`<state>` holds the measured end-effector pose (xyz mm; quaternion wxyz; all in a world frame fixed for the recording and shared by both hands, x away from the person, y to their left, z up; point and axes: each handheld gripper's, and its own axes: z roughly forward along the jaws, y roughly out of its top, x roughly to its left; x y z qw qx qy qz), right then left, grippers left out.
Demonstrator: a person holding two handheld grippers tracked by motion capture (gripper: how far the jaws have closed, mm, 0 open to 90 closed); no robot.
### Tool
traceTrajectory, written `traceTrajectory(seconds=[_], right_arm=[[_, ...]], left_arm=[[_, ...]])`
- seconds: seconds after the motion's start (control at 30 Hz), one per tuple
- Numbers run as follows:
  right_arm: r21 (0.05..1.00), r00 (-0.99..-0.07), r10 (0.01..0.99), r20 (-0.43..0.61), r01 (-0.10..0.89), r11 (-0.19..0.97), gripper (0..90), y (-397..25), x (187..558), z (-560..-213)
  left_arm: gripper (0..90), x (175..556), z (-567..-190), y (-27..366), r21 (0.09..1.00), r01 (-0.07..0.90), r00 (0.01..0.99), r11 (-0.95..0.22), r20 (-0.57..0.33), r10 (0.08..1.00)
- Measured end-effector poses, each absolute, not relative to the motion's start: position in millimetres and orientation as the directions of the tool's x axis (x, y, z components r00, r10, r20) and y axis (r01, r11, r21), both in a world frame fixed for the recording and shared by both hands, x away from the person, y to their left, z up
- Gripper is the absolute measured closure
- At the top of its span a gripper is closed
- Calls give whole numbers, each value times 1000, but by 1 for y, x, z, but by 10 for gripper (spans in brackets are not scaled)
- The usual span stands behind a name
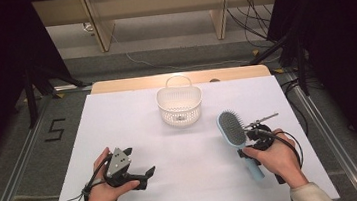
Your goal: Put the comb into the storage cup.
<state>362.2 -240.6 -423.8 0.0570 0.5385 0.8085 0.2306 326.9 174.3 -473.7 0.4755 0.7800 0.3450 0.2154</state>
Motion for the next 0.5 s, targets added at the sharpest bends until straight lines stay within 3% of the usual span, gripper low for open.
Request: traceTrajectory(seconds=[0.5], right_arm=[[496, -410, 900, 145, 817, 293, 705, -240, 362, -423]], left_arm=[[4, 327, -473, 175, 891, 333, 669, -310, 8, 743]])
